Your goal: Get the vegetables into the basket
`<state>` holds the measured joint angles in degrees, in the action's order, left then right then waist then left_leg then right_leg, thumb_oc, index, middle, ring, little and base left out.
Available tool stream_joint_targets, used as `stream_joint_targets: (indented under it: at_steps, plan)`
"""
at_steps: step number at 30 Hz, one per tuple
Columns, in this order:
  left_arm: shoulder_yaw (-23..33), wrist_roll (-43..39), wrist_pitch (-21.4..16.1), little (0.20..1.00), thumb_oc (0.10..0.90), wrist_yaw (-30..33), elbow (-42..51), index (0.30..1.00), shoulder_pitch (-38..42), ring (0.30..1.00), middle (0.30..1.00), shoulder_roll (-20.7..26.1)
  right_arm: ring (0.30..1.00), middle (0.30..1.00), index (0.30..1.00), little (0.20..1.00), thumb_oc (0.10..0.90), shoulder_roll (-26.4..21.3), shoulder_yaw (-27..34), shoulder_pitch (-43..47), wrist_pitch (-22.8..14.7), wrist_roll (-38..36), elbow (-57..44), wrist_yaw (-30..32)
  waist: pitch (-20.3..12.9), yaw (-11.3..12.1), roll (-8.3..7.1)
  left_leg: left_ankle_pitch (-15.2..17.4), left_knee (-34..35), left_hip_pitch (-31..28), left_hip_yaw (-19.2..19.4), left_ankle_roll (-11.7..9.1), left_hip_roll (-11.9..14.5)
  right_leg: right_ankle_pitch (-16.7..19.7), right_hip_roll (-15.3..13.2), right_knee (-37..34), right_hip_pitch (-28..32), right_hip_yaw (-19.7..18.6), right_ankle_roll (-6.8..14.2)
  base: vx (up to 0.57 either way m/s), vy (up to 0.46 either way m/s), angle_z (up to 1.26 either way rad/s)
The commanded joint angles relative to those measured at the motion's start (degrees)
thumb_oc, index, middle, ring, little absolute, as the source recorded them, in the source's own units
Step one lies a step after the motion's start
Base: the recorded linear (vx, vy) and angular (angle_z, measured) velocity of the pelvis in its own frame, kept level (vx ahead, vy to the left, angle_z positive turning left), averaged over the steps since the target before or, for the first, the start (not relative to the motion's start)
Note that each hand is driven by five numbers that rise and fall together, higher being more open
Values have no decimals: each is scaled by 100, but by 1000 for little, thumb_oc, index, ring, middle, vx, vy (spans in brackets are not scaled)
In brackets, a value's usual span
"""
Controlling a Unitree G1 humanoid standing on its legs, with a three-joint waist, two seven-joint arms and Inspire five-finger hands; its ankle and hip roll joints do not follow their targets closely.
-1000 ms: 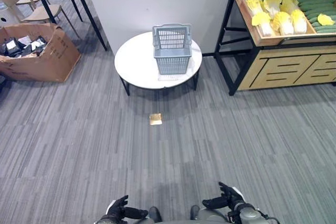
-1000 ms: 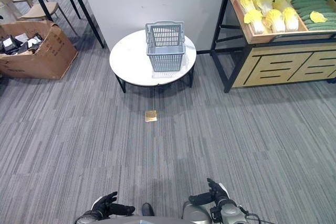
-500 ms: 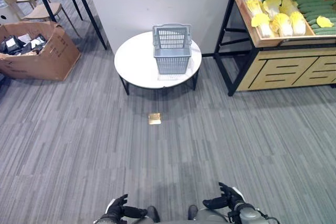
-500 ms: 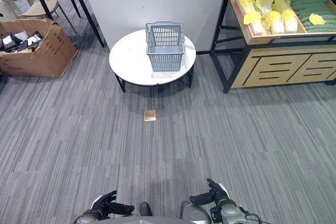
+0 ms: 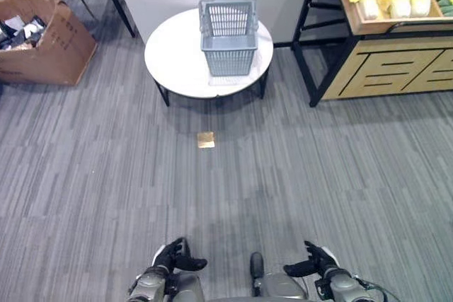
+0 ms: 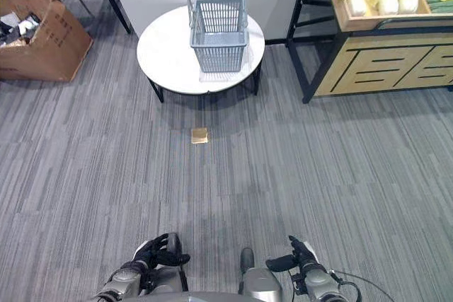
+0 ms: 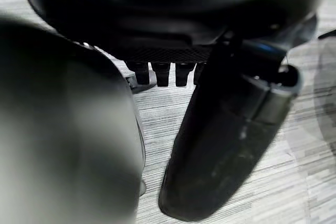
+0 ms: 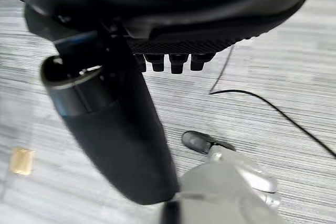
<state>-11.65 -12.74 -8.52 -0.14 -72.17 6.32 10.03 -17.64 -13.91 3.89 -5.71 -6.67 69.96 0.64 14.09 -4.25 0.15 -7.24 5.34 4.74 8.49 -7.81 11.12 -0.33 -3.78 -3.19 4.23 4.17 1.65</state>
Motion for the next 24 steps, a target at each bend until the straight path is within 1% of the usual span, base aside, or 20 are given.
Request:
stream_joint_targets:
  at_steps: [1,2,3,4,5,6,7,8,10,11,12,14,16,17,18,19,21,22,24]
  plan:
    - [-216,-10,-57,1000,900,-15,-61,1000,-164,1000,1000,66,1000,1000,1000,1000,900,77,-130,-106,-110,45,-227,3,-90,35,-208,434,-796,148,112,173,-272,-80,-928,533,-73,-200,930,81,280,-43]
    - [-212,4,-52,1000,900,-23,-30,1000,-93,1000,1000,139,1000,1000,1000,1000,900,133,-191,7,-94,68,-252,-8,-17,53,-265,561,-880,117,271,273,-336,107,-971,949,-402,-292,967,22,124,-40]
    - [-211,4,-52,1000,900,-24,-30,1000,-91,1000,1000,140,1000,1000,1000,1000,900,135,-190,9,-93,68,-251,-8,-19,65,-269,567,-886,120,284,275,-336,103,-972,961,-418,-308,969,35,279,-42]
    - [-208,19,-49,1000,900,-37,20,1000,-31,1000,1000,215,1000,1000,1000,1000,900,168,-284,106,-71,136,-292,-8,86,109,-311,704,-987,90,459,391,-377,462,-1049,1488,-761,-158,1008,30,261,-25]
    - [-193,13,-33,1000,900,-48,29,1000,-15,1000,1000,250,1000,1000,1000,1000,900,182,-323,134,-59,158,-318,-12,138,139,-286,761,-1008,47,547,463,-383,570,-1074,1865,-927,1,992,30,260,-30]
    - [-192,13,-33,1000,900,-48,29,1000,-13,1000,1000,250,1000,1000,1000,1000,900,183,-323,135,-58,158,-318,-12,139,144,-290,764,-1012,48,553,465,-387,563,-1079,1880,-937,-9,994,70,208,-45]
    - [-185,9,-18,1000,900,-64,32,1000,-9,1000,1000,265,1000,1000,1000,1000,900,189,-341,147,-60,174,-321,-14,151,137,-237,815,-985,-34,601,513,-396,581,-1095,2181,-1036,122,981,197,312,-54]
    - [-153,51,10,1000,900,-92,38,1000,-16,1000,1000,297,1000,1000,1000,1000,900,173,-345,127,-47,198,-373,-33,183,53,-186,914,-846,-336,659,590,-498,616,-997,2481,-1333,206,930,263,372,-45]
    - [-153,112,14,1000,900,-91,43,1000,-13,1000,1000,317,1000,1000,1000,1000,900,165,-366,122,-50,208,-384,-51,240,-15,-164,975,-721,-562,672,604,-595,539,-842,2426,-1597,315,870,203,220,-18]
    - [-152,112,14,1000,900,-91,43,1000,-13,1000,1000,315,1000,1000,1000,1000,900,164,-367,122,-51,208,-383,-52,250,-18,-164,981,-720,-576,669,601,-595,525,-843,2439,-1588,318,870,200,95,-7]
    - [-178,145,15,1000,900,-92,24,1000,24,1000,1000,318,1000,1000,1000,1000,900,155,-388,164,-49,207,-375,-44,281,-69,-192,1071,-621,-759,693,597,-699,507,-857,2019,-1734,621,837,205,38,2]
    - [-169,206,5,1000,900,-16,-17,1000,78,1000,1000,323,1000,1000,1000,1000,900,145,-391,222,-61,187,-387,-8,280,-126,-213,1178,-554,-936,690,554,-750,627,-957,1495,-1842,840,891,234,-7,6]
    - [-164,240,6,1000,900,3,-41,1000,87,1000,1000,317,1000,1000,1000,1000,900,144,-370,226,-60,169,-396,6,298,-170,-201,1231,-574,-1006,630,529,-750,692,-967,1329,-1820,840,930,197,-55,13]
    - [-179,283,-12,1000,900,7,-48,1000,90,1000,1000,305,1000,1000,1000,1000,900,134,-347,237,-72,129,-418,17,290,-256,-202,1307,-622,-1090,567,486,-768,770,-961,1076,-1945,651,980,310,-80,36]
    - [-187,290,-18,1000,900,-5,-45,1000,60,1000,1000,285,1000,1000,1000,1000,900,117,-336,205,-72,128,-414,9,301,-274,-183,1385,-699,-1176,511,458,-764,799,-947,1049,-1899,597,1010,418,-137,43]
    - [-179,307,-15,1000,900,-39,-49,1000,8,1000,1000,262,1000,1000,1000,1000,900,99,-324,134,-69,135,-390,-11,242,-291,-196,1473,-841,-1282,446,411,-756,794,-888,971,-1787,520,979,394,-161,43]
    - [-169,287,-7,1000,900,-56,-57,1000,-48,1000,1000,223,1000,1000,1000,1000,900,65,-316,88,-59,134,-381,-27,140,-280,-159,1408,-981,-1337,386,313,-654,738,-774,915,-1625,599,874,263,-151,39]
    - [-170,287,-7,1000,900,-56,-56,1000,-49,1000,1000,222,1000,1000,1000,1000,900,64,-316,86,-58,134,-381,-27,141,-284,-155,1410,-983,-1338,382,311,-649,738,-770,911,-1618,605,873,123,-103,31]
    - [-121,162,-19,1000,900,-38,-54,1000,-59,1000,1000,176,1000,1000,1000,1000,900,23,-326,55,-79,110,-404,-48,76,-288,-82,1146,-1214,-1291,295,155,-502,612,-615,908,-1486,698,745,178,-221,9]
